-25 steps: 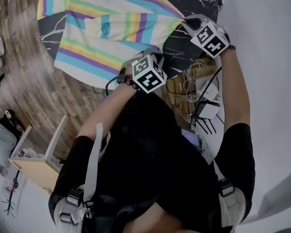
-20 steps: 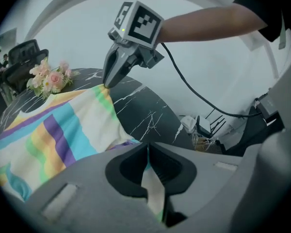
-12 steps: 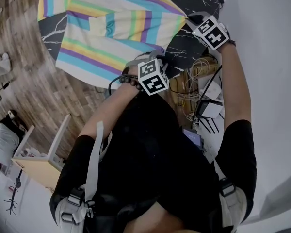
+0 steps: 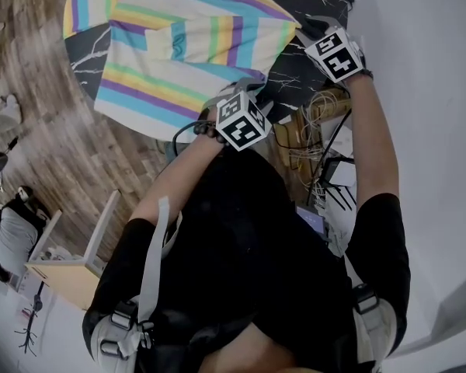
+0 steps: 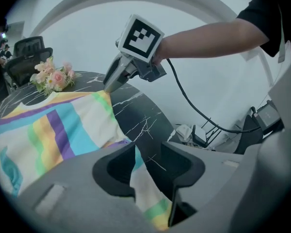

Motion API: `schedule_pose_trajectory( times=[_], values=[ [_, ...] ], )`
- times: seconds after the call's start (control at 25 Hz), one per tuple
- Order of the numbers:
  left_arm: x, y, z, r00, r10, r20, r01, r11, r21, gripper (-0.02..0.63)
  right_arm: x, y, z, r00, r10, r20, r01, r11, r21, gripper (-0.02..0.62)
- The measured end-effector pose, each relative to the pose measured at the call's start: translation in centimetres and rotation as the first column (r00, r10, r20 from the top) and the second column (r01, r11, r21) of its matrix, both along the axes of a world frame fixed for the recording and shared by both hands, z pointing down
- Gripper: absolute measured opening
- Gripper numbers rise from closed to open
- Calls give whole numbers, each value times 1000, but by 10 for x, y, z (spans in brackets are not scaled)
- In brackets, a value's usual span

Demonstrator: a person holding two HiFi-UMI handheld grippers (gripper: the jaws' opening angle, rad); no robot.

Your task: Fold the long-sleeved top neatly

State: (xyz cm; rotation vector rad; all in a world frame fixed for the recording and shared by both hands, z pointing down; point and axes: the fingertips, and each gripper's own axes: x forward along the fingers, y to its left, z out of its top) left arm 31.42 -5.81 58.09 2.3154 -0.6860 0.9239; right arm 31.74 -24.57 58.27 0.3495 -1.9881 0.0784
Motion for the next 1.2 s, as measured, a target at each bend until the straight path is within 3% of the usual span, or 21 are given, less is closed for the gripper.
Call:
schedule_pose_trajectory(
  times=[0.28,0.44,0.6,0.84,1.2],
  values=[
    [-34,-9,-33,993,-78,-92,82,996,46,173,-15,19,-34,993,113,20,-114,992,55,143],
    [-89,-9,-38,988,-120,-99,125,991,50,173,-49,42,-49,988,136,66,-141,987,75,143],
    [-186,-15,-42,979,-196,-62,200,978,59,172,-111,59,-55,979,162,120,-172,982,76,140],
    [-344,-29,-28,955,-295,41,293,955,56,172,-240,81,-55,963,168,211,-181,983,40,135],
    [-524,-29,-20,895,-437,84,436,899,31,167,-400,97,-44,966,123,228,-124,992,-10,127]
  ],
)
